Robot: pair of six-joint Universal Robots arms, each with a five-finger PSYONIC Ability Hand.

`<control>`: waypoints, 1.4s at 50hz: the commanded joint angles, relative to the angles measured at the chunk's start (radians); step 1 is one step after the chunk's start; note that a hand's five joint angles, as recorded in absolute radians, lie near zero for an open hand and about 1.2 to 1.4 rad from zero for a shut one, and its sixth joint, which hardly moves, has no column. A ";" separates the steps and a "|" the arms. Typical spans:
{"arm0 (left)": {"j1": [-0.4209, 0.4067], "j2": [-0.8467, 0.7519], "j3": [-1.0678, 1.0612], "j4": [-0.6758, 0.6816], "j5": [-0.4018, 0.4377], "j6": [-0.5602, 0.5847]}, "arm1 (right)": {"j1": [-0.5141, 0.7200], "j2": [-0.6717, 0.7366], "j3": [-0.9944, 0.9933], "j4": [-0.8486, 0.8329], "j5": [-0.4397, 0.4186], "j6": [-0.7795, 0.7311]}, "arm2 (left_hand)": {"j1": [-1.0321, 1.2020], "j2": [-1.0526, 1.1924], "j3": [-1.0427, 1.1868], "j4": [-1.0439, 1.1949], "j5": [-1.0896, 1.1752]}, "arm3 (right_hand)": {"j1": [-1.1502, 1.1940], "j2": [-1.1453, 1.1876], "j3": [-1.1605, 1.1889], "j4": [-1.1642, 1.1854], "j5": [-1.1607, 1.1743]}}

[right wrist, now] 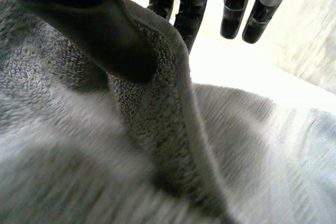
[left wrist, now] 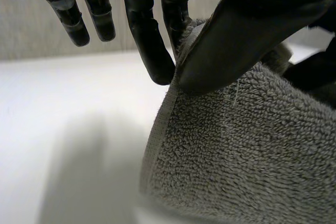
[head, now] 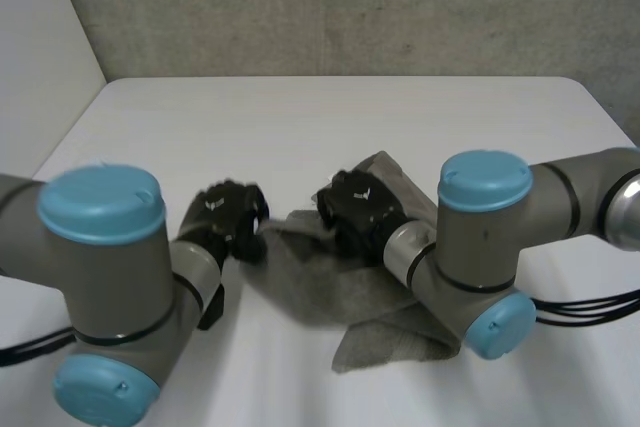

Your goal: Fold the towel.

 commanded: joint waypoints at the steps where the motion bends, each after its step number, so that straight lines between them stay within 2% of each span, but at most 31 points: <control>1: 0.019 0.108 0.048 -0.003 0.002 -0.005 | -0.073 -0.213 -0.002 -0.024 -0.033 0.006 | 0.130 0.097 -0.044 -0.052 0.088 | 0.081 0.096 -0.006 -0.007 0.093; 6: 0.061 0.132 0.163 -0.007 0.006 0.011 | -0.113 -0.323 -0.066 -0.062 -0.098 0.015 | 0.130 0.097 -0.044 -0.052 0.088 | 0.081 0.096 -0.006 -0.007 0.093; 8: 0.083 0.128 0.308 -0.023 0.038 0.028 | -0.116 -0.327 -0.127 -0.076 -0.107 0.015 | 0.130 0.097 -0.044 -0.052 0.088 | 0.081 0.096 -0.006 -0.007 0.093; 10: 0.097 0.120 0.373 -0.026 0.064 0.040 | -0.122 -0.324 -0.262 -0.090 -0.121 0.007 | 0.130 0.097 -0.044 -0.052 0.088 | 0.081 0.096 -0.006 -0.007 0.093; 13: 0.116 0.124 0.474 -0.030 0.104 0.062 | -0.144 -0.344 -0.333 -0.134 -0.113 0.012 | 0.130 0.097 -0.044 -0.052 0.088 | 0.081 0.096 -0.006 -0.007 0.093; 16: 0.097 0.141 0.505 -0.035 0.123 0.076 | -0.142 -0.370 -0.322 -0.187 -0.103 0.012 | 0.130 0.097 -0.044 -0.052 0.088 | 0.081 0.096 -0.006 -0.007 0.093; 18: 0.079 0.169 0.493 -0.033 0.132 0.077 | -0.148 -0.499 -0.229 -0.292 -0.102 0.016 | 0.130 0.097 -0.044 -0.052 0.088 | 0.081 0.096 -0.006 -0.007 0.093; 20: 0.065 0.224 0.459 -0.035 0.138 0.079 | -0.155 -0.562 -0.168 -0.311 -0.118 0.018 | 0.130 0.097 -0.044 -0.052 0.088 | 0.081 0.096 -0.006 -0.007 0.093; 22: 0.059 0.340 0.336 -0.024 0.166 0.080 | -0.161 -0.597 -0.109 -0.306 -0.150 0.016 | 0.130 0.097 -0.044 -0.052 0.088 | 0.081 0.096 -0.006 -0.007 0.093; 24: 0.059 0.379 0.264 -0.023 0.187 0.083 | -0.229 -0.617 0.008 -0.252 -0.249 0.013 | 0.130 0.097 -0.044 -0.052 0.088 | 0.081 0.096 -0.006 -0.007 0.093; 25: 0.059 0.396 0.190 -0.023 0.210 0.091 | -0.230 -0.617 0.009 -0.251 -0.250 0.013 | 0.130 0.097 -0.044 -0.052 0.088 | 0.081 0.096 -0.006 -0.007 0.093; 26: 0.059 0.396 0.189 -0.023 0.210 0.091 | -0.291 -0.627 0.074 -0.215 -0.311 0.006 | 0.130 0.097 -0.044 -0.052 0.088 | 0.081 0.096 -0.006 -0.007 0.093; 27: 0.059 0.405 0.118 -0.023 0.230 0.108 | -0.291 -0.627 0.075 -0.214 -0.311 0.006 | 0.130 0.097 -0.044 -0.052 0.088 | 0.081 0.096 -0.006 -0.007 0.093; 29: 0.056 0.402 0.047 -0.020 0.241 0.132 | -0.377 -0.636 0.208 -0.172 -0.445 -0.013 | 0.130 0.097 -0.044 -0.052 0.088 | 0.081 0.096 -0.006 -0.007 0.093; 30: 0.050 0.391 -0.022 -0.015 0.244 0.166 | -0.377 -0.636 0.208 -0.171 -0.446 -0.013 | 0.130 0.097 -0.044 -0.052 0.088 | 0.081 0.096 -0.006 -0.007 0.093; 32: 0.047 0.375 -0.086 -0.001 0.246 0.203 | -0.411 -0.608 0.328 -0.161 -0.530 -0.091 | 0.130 0.097 -0.044 -0.052 0.088 | 0.081 0.096 -0.006 -0.007 0.093; 36: 0.039 0.290 -0.176 0.048 0.239 0.264 | -0.414 -0.547 0.412 -0.158 -0.523 -0.210 | 0.130 0.097 -0.044 -0.052 0.088 | 0.081 0.096 -0.006 -0.007 0.093; 38: 0.027 0.188 -0.202 0.103 0.220 0.290 | -0.411 -0.518 0.434 -0.153 -0.503 -0.266 | 0.130 0.097 -0.044 -0.052 0.088 | 0.081 0.096 -0.006 -0.007 0.093; 42: 0.028 0.109 -0.199 0.128 0.198 0.294 | -0.396 -0.449 0.465 -0.133 -0.371 -0.365 | 0.130 0.097 -0.044 -0.052 0.088 | 0.081 0.096 -0.006 -0.007 0.093; 43: 0.034 0.083 -0.196 0.129 0.194 0.294 | -0.396 -0.449 0.465 -0.133 -0.371 -0.366 | 0.035 0.002 -0.044 -0.052 -0.008 | 0.081 0.096 -0.006 -0.007 0.093; 44: 0.034 0.083 -0.196 0.129 0.193 0.294 | -0.394 -0.427 0.465 -0.129 -0.322 -0.364 | 0.034 0.001 -0.044 -0.052 -0.009 | -0.060 -0.046 -0.006 -0.007 -0.048; 45: 0.036 0.059 -0.188 0.132 0.187 0.294 | -0.385 -0.410 0.469 -0.125 -0.284 -0.363 | -0.120 -0.153 -0.044 -0.052 -0.163 | -0.271 -0.256 -0.006 -0.007 -0.259; 46: 0.031 0.040 -0.181 0.137 0.181 0.295 | -0.385 -0.410 0.469 -0.125 -0.284 -0.363 | -0.331 -0.364 -0.044 -0.052 -0.374 | -0.273 -0.258 -0.006 -0.007 -0.261; 47: 0.031 0.040 -0.181 0.137 0.181 0.295 | -0.370 -0.400 0.474 -0.125 -0.256 -0.360 | -0.333 -0.366 -0.044 -0.052 -0.376 | -0.412 -0.398 -0.006 -0.007 -0.400; 48: 0.030 0.028 -0.176 0.138 0.174 0.295 | -0.347 -0.397 0.480 -0.124 -0.227 -0.359 | -0.543 -0.575 -0.044 -0.052 -0.585 | -0.545 -0.530 -0.006 -0.007 -0.532; 49: 0.030 0.019 -0.174 0.137 0.167 0.295 | -0.346 -0.396 0.480 -0.124 -0.227 -0.359 | -0.646 -0.679 -0.044 -0.052 -0.689 | -0.546 -0.532 -0.006 -0.007 -0.534; 50: 0.030 0.019 -0.174 0.137 0.167 0.295 | -0.331 -0.395 0.488 -0.124 -0.209 -0.359 | -0.647 -0.680 -0.044 -0.052 -0.690 | -0.653 -0.639 -0.006 -0.007 -0.641; 53: 0.033 0.016 -0.174 0.140 0.160 0.295 | -0.320 -0.392 0.506 -0.127 -0.195 -0.358 | -0.697 -0.730 -0.044 -0.052 -0.740 | -0.696 -0.681 -0.006 -0.007 -0.683; 58: 0.039 0.019 -0.181 0.142 0.149 0.297 | -0.322 -0.392 0.529 -0.132 -0.190 -0.318 | -0.780 -0.812 -0.044 -0.052 -0.822 | -0.707 -0.693 -0.006 -0.007 -0.695; 65: 0.057 0.020 -0.188 0.184 0.063 0.295 | -0.330 -0.390 0.529 -0.125 -0.161 -0.205 | -0.897 -0.929 -0.044 -0.052 -0.939 | -0.707 -0.693 -0.006 -0.007 -0.695; 70: 0.067 0.002 -0.177 0.194 0.049 0.294 | -0.333 -0.374 0.528 -0.124 -0.156 -0.139 | -0.950 -0.983 -0.044 -0.052 -0.992 | -0.661 -0.646 -0.006 -0.007 -0.648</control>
